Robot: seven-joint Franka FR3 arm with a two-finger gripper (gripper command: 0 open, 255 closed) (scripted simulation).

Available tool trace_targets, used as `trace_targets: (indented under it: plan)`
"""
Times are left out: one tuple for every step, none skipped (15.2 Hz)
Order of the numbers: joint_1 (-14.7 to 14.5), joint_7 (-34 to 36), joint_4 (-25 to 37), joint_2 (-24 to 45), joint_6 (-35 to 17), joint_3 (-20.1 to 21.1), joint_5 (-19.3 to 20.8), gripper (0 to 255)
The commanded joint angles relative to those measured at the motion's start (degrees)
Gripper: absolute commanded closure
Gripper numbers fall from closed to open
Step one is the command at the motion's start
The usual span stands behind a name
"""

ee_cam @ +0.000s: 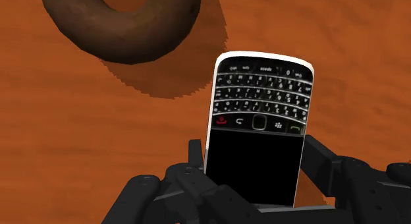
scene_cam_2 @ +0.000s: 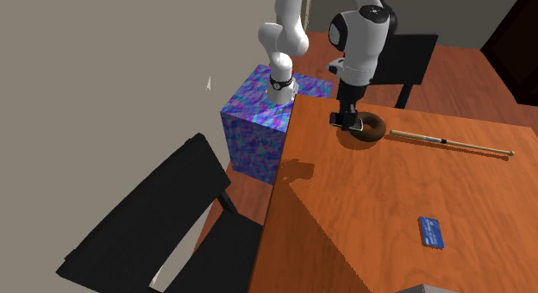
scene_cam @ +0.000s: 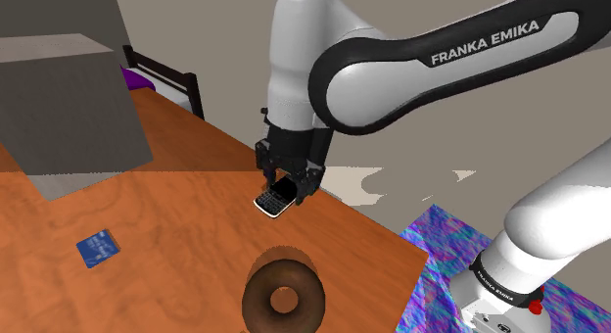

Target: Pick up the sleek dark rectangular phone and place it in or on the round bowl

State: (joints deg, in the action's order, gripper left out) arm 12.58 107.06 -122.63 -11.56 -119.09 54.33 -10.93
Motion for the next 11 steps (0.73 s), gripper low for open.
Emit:
trace_targets:
  plan:
    - [-1.6,1.5,-1.4,-2.1,-0.1,0.8,-1.9,255]
    - [-2.4,2.3,-1.7,-2.9,0.0,1.3,-2.7,255]
    - [-3.1,3.3,-1.9,-3.7,0.2,1.9,-3.4,255]
    - [-3.9,4.3,-2.0,-4.3,0.4,2.4,-4.0,255]
    - [-4.6,5.3,-2.1,-4.9,0.5,3.0,-4.5,255]
    - [-5.2,6.4,-2.2,-5.5,0.7,3.7,-5.1,255]
    - [-5.8,7.5,-2.1,-5.9,0.9,4.4,-5.5,255]
    - [-6.4,8.6,-2.0,-6.3,1.1,5.1,-5.9,255]
    - [-7.0,9.8,-1.9,-6.7,1.2,6.0,-6.3,255]
    - [-7.7,11.8,-1.5,-7.1,1.5,7.3,-6.7,255]
    - [-7.5,11.9,-2.0,-6.7,0.7,7.8,-6.6,255]
